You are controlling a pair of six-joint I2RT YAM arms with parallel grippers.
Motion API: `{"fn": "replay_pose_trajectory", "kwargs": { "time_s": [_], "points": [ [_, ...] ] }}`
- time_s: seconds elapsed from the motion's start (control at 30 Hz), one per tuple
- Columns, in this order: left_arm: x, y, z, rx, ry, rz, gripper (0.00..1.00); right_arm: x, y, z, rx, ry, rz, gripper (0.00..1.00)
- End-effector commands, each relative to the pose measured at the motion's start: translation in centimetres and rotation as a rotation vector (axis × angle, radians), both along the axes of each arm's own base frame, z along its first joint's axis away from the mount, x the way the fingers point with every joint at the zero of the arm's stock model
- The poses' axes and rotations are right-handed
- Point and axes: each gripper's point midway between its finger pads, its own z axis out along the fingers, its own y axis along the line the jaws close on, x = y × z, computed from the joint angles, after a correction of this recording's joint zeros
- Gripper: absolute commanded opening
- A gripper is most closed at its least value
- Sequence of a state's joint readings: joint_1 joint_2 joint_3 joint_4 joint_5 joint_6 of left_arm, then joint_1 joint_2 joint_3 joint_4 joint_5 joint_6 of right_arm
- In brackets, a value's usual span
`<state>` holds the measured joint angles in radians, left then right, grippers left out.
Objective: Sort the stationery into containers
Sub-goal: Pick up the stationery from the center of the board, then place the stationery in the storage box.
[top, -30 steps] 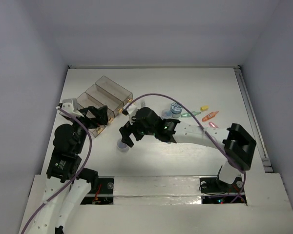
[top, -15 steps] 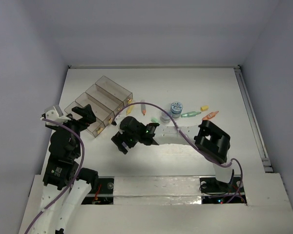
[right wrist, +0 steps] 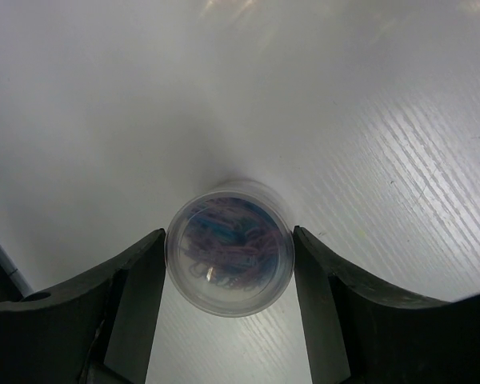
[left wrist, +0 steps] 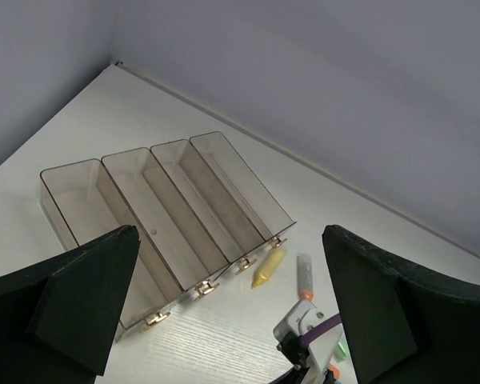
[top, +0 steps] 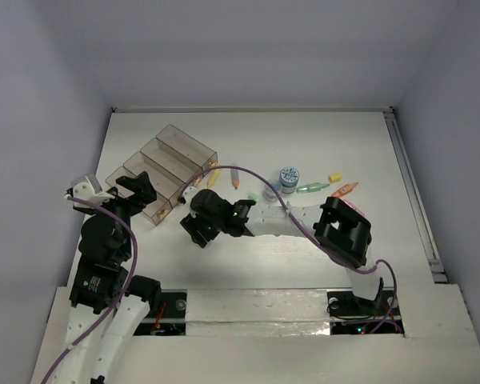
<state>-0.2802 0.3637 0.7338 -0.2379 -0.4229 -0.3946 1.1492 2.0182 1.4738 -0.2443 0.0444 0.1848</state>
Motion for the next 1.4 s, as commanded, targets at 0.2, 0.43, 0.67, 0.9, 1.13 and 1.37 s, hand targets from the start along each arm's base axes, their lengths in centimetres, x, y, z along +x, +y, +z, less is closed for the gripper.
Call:
{"fn": "replay_pose_trajectory", "kwargs": {
  "time_s": [0.2, 0.43, 0.67, 0.9, 1.13, 1.37],
  "points": [
    [-0.6, 0.6, 2.1, -0.059, -0.065, 0.032, 0.99, 2.6, 4.8, 12.6, 0.328, -0.179, -0.044, 0.28],
    [-0.9, 1.2, 2.1, -0.092, -0.069, 0.071, 0.99, 5.5, 7.9, 19.7, 0.542, -0.267, -0.048, 0.27],
    [-1.1, 1.2, 2.1, -0.115, -0.074, 0.074, 0.99, 9.8, 11.1, 22.7, 0.723, -0.250, -0.019, 0.28],
    [-1.3, 1.4, 2.2, -0.120, -0.072, 0.089, 0.99, 14.9, 14.5, 22.5, 0.832, -0.285, -0.036, 0.28],
    [-1.1, 1.1, 2.1, -0.111, -0.062, 0.079, 0.99, 18.7, 16.0, 22.7, 0.940, -0.339, -0.078, 0.30],
    [-1.0, 0.8, 2.2, -0.105, -0.066, 0.061, 0.99, 19.8, 16.6, 19.4, 0.949, -0.330, -0.086, 0.31]
  ]
}}
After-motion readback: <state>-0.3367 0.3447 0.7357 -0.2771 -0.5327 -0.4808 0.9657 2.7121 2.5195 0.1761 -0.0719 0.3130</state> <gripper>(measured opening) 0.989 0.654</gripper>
